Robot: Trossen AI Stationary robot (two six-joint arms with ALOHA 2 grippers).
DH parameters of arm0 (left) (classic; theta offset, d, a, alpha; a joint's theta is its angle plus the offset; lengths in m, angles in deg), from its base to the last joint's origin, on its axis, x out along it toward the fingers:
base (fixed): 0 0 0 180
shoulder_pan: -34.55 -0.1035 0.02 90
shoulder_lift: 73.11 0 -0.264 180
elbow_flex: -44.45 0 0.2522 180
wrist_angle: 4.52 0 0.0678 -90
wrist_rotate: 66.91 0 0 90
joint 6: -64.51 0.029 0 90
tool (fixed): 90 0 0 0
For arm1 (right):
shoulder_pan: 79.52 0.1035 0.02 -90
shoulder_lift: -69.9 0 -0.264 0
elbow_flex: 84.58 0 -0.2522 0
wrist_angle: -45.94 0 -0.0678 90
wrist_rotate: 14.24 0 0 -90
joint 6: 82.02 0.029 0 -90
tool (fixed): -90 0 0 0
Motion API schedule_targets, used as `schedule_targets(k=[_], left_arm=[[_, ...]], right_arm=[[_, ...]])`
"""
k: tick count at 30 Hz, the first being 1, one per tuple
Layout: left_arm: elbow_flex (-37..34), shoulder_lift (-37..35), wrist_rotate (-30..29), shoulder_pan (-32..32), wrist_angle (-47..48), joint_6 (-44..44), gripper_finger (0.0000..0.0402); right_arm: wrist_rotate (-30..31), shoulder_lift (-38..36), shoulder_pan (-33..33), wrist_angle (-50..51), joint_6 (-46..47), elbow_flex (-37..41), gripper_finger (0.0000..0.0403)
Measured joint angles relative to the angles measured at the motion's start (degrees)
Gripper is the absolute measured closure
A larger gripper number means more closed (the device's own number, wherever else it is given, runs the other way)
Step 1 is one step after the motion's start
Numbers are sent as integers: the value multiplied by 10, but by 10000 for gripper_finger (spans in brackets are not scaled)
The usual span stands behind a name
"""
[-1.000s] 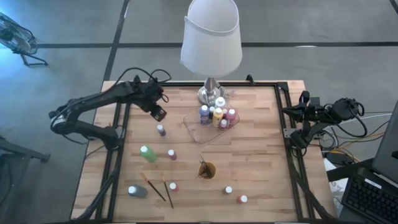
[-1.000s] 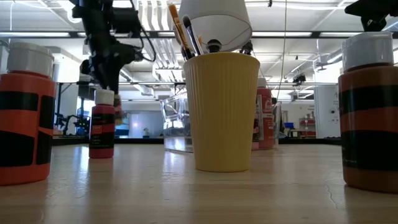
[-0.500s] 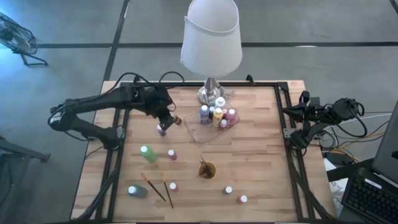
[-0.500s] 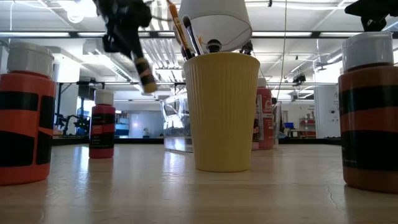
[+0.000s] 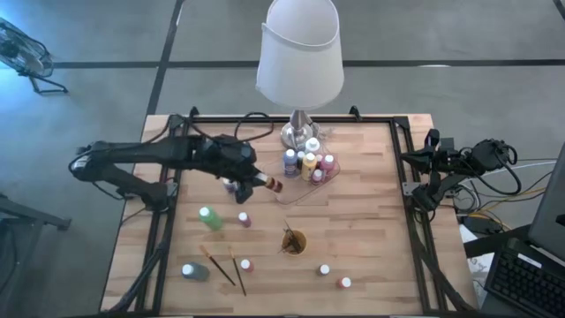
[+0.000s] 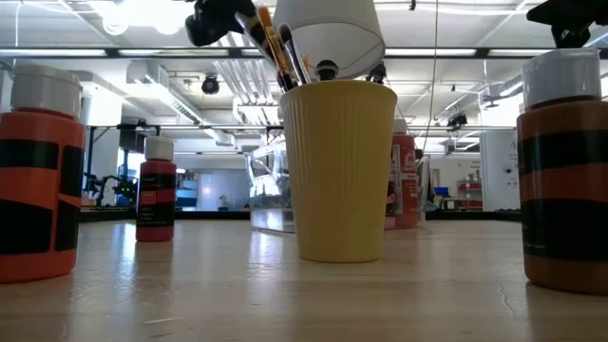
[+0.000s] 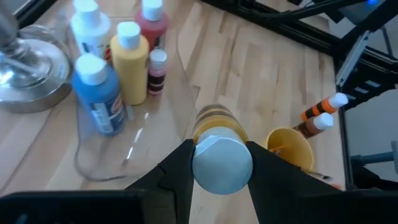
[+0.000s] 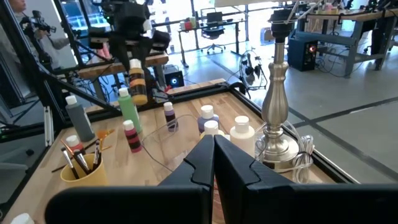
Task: Pick & Place Paint Supplies
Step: Put the yellow bottle into the transparent bin
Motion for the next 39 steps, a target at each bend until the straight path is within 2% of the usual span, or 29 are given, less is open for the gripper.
schedule_targets(k=[7, 13, 20, 22, 31, 39], left_arm=[[23, 71, -1, 4, -18, 18, 275], [88, 161, -12, 3, -7, 53, 275], [184, 257, -109, 0, 59, 85, 275], [198, 277, -115, -3, 66, 87, 275], [203, 331, -116, -23, 68, 94, 275], [203, 348, -168, -31, 59, 76, 275]], right_arm=[[0, 0, 0, 0, 0, 0, 394], [0, 0, 0, 0, 0, 0, 394], [0, 0, 0, 0, 0, 0, 394], [0, 0, 0, 0, 0, 0, 394], [0, 0, 0, 0, 0, 0, 394], [0, 0, 0, 0, 0, 0, 394]])
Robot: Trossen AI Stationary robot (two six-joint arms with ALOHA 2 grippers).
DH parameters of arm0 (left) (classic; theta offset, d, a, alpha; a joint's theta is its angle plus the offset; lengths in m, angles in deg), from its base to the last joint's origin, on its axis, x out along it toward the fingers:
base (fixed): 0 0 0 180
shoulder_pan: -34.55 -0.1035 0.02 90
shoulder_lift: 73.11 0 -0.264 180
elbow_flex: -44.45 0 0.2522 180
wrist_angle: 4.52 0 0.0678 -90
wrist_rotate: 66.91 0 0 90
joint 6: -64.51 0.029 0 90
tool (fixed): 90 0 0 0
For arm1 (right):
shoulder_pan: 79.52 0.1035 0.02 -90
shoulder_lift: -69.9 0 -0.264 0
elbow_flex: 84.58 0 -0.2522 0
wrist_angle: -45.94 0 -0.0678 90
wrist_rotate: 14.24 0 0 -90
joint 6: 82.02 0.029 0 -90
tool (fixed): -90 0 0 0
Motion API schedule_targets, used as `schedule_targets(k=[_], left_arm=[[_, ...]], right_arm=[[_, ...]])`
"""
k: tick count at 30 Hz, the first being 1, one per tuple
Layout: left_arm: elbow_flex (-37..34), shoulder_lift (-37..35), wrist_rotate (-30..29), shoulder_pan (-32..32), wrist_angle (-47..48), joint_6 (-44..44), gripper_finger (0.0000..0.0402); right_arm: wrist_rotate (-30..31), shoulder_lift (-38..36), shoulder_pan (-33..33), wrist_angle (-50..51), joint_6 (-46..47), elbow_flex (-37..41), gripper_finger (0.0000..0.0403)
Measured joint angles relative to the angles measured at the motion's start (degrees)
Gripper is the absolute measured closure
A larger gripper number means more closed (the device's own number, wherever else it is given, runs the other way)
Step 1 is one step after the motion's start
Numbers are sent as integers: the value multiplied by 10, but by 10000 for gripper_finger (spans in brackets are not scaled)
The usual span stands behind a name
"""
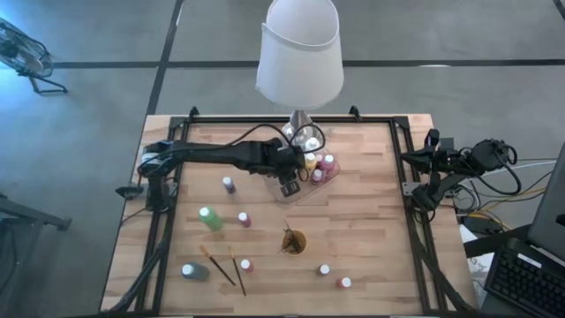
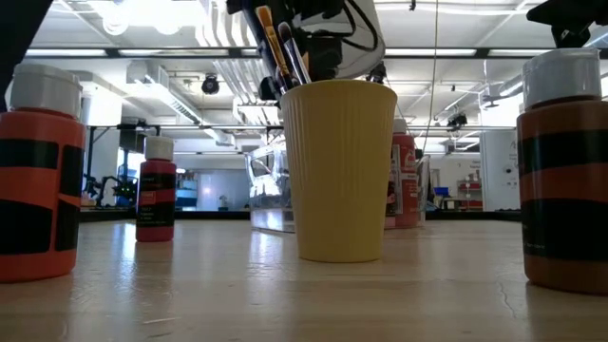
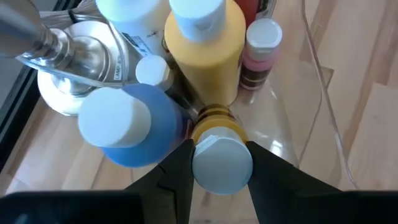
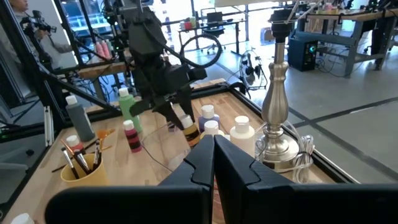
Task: Pick & Place Paint Supplies
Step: Put the yellow bottle into the transparent bin
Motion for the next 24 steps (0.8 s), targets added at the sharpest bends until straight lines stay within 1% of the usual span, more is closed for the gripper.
schedule_targets(k=[24], left_arm=[[-9, 46, -6, -1, -46, -14, 275]], right_arm=[[0, 0, 0, 0, 0, 0, 394]])
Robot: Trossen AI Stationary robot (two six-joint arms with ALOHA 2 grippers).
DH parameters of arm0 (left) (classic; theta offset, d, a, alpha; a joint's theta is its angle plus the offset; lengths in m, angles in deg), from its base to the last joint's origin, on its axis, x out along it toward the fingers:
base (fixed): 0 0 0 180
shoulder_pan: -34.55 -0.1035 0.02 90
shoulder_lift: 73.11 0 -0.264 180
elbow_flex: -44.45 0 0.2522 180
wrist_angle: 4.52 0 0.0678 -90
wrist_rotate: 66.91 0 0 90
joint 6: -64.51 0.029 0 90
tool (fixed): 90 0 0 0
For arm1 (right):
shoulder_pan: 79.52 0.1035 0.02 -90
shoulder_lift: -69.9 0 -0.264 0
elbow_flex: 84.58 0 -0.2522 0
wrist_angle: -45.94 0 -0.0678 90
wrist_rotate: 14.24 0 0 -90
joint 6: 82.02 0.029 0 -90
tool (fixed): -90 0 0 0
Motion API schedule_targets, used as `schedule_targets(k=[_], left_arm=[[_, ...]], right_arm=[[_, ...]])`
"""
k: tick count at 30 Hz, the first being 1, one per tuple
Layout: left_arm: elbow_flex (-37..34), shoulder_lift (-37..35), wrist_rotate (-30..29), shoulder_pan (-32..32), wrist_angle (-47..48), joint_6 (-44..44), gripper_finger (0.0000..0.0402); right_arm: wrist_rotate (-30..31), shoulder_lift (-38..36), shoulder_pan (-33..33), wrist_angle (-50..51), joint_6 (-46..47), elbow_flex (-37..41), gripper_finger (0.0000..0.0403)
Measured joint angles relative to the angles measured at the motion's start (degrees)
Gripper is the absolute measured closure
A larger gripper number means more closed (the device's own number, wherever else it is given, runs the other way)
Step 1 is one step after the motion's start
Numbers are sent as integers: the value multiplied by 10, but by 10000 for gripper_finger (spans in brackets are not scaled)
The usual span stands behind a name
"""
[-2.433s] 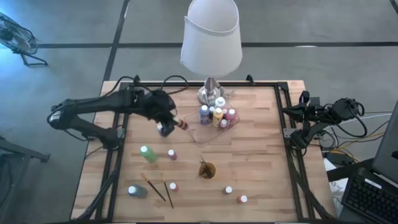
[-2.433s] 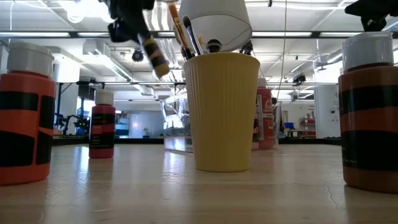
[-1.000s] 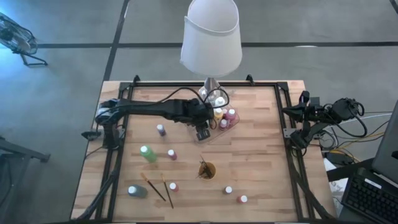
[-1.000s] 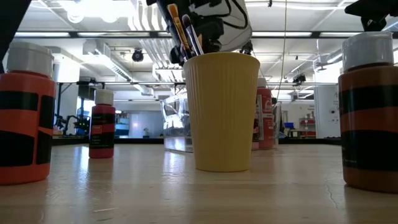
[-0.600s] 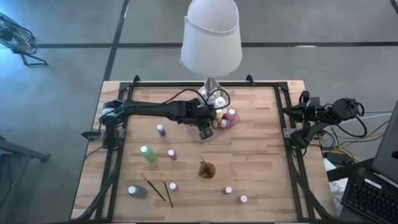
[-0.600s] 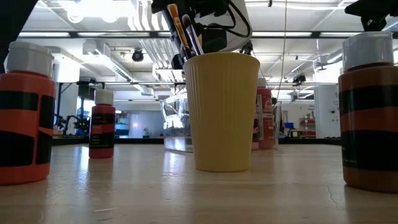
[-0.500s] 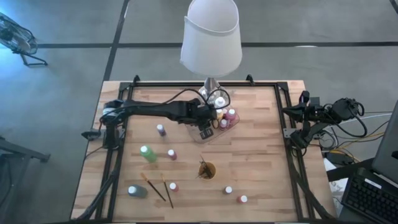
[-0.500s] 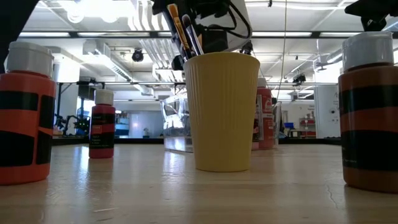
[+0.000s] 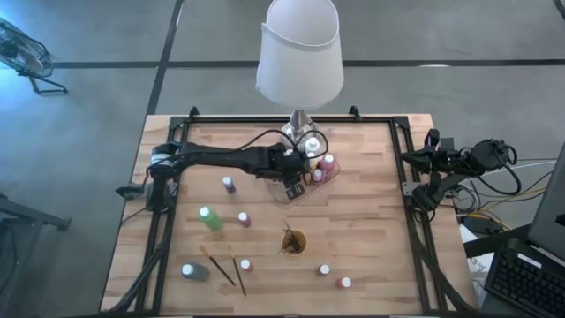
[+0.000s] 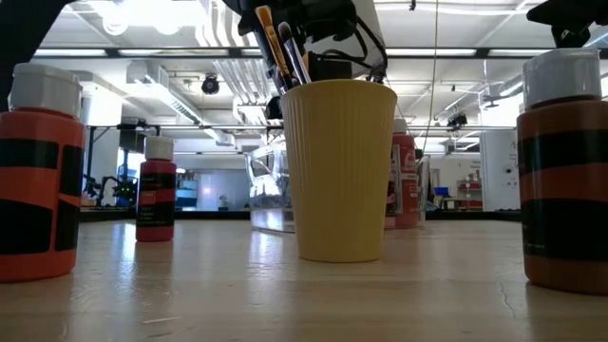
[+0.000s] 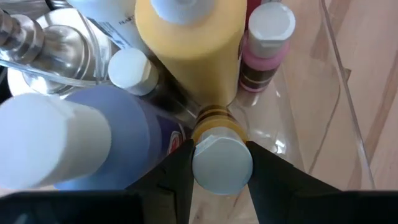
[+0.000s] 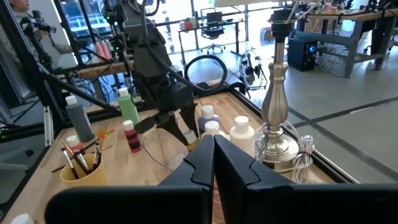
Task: Pick & Place Paint Supplies
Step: Put the yellow bottle into the transparent bin, then put the green bottle into the transparent bin
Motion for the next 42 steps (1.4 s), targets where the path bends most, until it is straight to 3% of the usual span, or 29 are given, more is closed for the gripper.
schedule_targets(k=[22, 42], left_arm=[[0, 30, 4, -12, -6, 0, 275], [3, 29, 1, -35, -10, 18, 212]], right_arm=[[0, 0, 0, 0, 0, 0, 394], [0, 0, 0, 0, 0, 0, 394]])
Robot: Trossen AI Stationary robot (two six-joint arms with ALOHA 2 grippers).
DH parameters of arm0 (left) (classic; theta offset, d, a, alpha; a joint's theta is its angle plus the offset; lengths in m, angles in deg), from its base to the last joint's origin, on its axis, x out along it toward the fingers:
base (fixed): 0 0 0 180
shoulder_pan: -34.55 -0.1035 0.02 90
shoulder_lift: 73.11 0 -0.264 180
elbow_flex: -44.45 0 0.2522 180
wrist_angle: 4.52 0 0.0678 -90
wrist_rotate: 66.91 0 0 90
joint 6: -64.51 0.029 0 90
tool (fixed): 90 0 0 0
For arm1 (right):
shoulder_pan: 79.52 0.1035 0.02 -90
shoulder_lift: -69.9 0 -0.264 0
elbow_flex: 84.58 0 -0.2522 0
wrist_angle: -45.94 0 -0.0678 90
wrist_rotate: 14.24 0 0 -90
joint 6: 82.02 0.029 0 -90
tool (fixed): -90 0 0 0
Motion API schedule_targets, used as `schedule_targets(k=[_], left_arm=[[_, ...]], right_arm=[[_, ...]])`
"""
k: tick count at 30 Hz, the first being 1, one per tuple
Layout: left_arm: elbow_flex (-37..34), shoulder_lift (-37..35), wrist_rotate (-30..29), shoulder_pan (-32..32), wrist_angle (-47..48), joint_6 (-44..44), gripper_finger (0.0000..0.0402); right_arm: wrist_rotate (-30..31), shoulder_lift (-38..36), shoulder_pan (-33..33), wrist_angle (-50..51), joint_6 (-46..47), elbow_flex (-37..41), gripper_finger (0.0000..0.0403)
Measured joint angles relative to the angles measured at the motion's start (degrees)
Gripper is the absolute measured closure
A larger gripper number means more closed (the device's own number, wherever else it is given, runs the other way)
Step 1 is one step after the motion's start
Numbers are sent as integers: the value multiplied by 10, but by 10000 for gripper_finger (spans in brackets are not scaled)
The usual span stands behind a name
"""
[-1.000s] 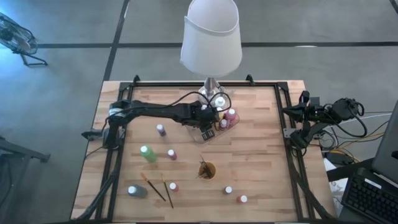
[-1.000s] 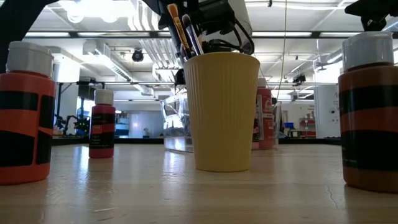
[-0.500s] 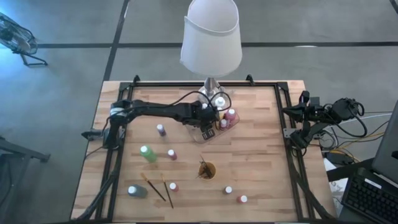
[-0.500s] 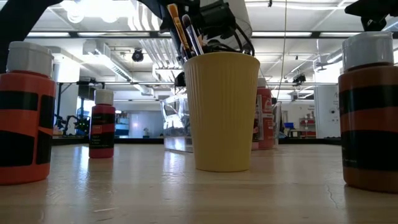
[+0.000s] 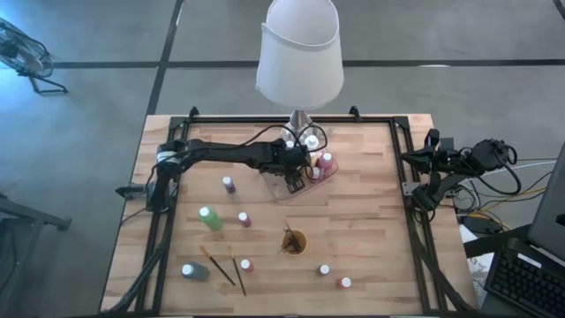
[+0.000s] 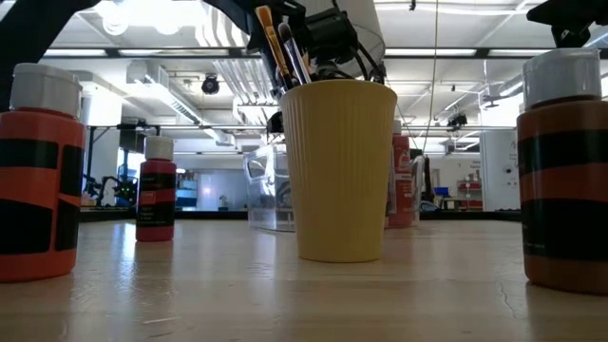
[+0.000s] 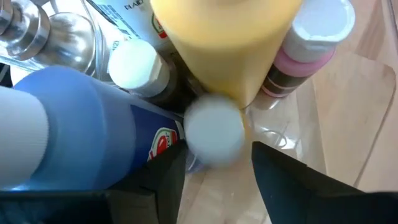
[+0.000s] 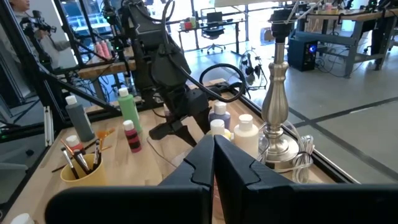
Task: Pick & Place Paint Supplies
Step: Put the green bottle into the transparent bin
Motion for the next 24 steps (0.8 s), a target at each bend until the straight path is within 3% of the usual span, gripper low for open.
schedule_targets(k=[12, 24], left_arm=[[30, 0, 12, 1, 17, 1, 193], [109, -1, 16, 10, 146, -6, 195]], right_arm=[[0, 0, 0, 0, 0, 0, 394], [0, 0, 0, 0, 0, 0, 394]])
